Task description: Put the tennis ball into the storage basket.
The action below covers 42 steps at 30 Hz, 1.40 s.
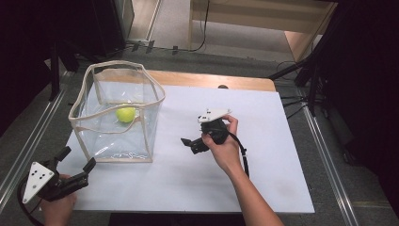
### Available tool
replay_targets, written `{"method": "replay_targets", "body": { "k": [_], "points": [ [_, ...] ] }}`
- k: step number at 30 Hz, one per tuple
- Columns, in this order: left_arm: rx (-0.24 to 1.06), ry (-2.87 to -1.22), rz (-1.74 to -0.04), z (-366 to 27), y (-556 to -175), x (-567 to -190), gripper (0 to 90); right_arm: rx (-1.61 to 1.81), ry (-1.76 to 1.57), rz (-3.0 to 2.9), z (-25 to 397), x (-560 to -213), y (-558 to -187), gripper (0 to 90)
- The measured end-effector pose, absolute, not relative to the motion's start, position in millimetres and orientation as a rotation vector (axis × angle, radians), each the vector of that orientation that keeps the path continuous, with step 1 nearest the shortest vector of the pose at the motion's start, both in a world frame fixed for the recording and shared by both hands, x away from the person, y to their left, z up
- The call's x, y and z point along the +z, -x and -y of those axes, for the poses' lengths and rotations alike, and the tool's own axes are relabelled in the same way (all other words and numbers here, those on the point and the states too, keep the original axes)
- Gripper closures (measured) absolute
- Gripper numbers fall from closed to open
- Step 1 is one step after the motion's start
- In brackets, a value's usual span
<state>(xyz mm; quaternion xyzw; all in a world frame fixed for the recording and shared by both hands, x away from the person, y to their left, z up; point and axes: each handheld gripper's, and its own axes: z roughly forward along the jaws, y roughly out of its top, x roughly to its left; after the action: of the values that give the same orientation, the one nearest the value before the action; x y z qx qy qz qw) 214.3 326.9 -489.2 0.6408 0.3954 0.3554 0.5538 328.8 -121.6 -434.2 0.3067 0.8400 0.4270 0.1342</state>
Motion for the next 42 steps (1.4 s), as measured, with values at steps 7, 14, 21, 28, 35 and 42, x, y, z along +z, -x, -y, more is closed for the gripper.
{"method": "replay_targets", "body": {
  "k": [7,14,21,28,35,42],
  "points": [
    [0.84,-1.514,-0.937,-327,-214,-489,10.4,1.258,-0.907,-2.407,134,-446,-318,0.0],
    [0.842,-1.513,-0.936,-327,-214,-489,10.4,1.291,-0.949,-2.372,148,-455,-308,0.0],
    [0.843,-1.513,-0.936,-326,-214,-489,10.4,1.304,-0.974,-2.334,164,-465,-298,0.0],
    [0.844,-1.516,-0.937,-326,-214,-489,10.5,1.295,-1.025,-2.301,183,-475,-287,0.0],
    [0.845,-1.516,-0.937,-326,-214,-489,10.4,1.303,-1.062,-2.261,202,-483,-276,0.0],
    [0.846,-1.516,-0.939,-326,-214,-489,10.4,1.293,-1.095,-2.217,220,-489,-264,0.0]
  ]
}}
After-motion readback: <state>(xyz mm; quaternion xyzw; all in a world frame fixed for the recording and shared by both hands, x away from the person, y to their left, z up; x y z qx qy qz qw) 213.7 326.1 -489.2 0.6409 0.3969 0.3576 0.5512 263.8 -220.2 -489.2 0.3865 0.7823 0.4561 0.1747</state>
